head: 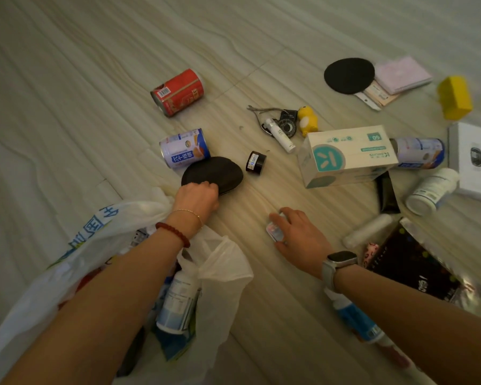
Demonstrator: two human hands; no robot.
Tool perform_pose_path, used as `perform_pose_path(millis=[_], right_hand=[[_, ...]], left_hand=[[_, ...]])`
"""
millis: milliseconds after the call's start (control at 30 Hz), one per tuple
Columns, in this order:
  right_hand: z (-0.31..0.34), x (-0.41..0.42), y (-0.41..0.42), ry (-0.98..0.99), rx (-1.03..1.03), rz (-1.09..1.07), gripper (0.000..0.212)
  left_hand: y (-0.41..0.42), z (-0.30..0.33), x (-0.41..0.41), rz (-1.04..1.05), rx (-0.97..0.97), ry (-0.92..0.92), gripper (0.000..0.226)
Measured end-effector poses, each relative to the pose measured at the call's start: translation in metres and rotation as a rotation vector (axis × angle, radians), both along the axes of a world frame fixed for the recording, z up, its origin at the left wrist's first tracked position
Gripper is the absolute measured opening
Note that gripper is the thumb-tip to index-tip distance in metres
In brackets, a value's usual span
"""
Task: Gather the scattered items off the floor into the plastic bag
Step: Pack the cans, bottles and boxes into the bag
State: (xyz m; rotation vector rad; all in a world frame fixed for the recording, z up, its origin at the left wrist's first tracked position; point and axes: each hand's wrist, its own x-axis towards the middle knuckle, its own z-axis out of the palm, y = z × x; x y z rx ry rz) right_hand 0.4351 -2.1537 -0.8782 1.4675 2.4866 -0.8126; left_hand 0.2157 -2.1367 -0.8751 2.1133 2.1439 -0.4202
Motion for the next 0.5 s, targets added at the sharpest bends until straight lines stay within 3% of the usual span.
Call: perform_pose_path(millis=[100, 233, 367, 500], right_hand=[[0.003, 0.003, 0.002, 0.032, -0.067, -0.001, 0.047], [0.02, 0.001, 0.004, 0.149, -0.083, -0.164, 0.054], [0.065, -0.025, -0.003, 0.442, -0.088, -0.299, 0.058], [0.106, -0.056, -0.024, 0.714, -0.077, -0.343, 0.04]], left_hand=[[-0.006, 0.013, -0.006, 0.127, 0.059, -0.178, 0.027], [-0.024, 0.038, -0.015, 0.342, 0.37, -0.485, 0.024], [-0.055, 0.084, -0.028, 0.393, 0.583, -0.759, 0.025], [-0.106, 0.123, -0.047, 0.473, 0.642, -0.974, 0.014]])
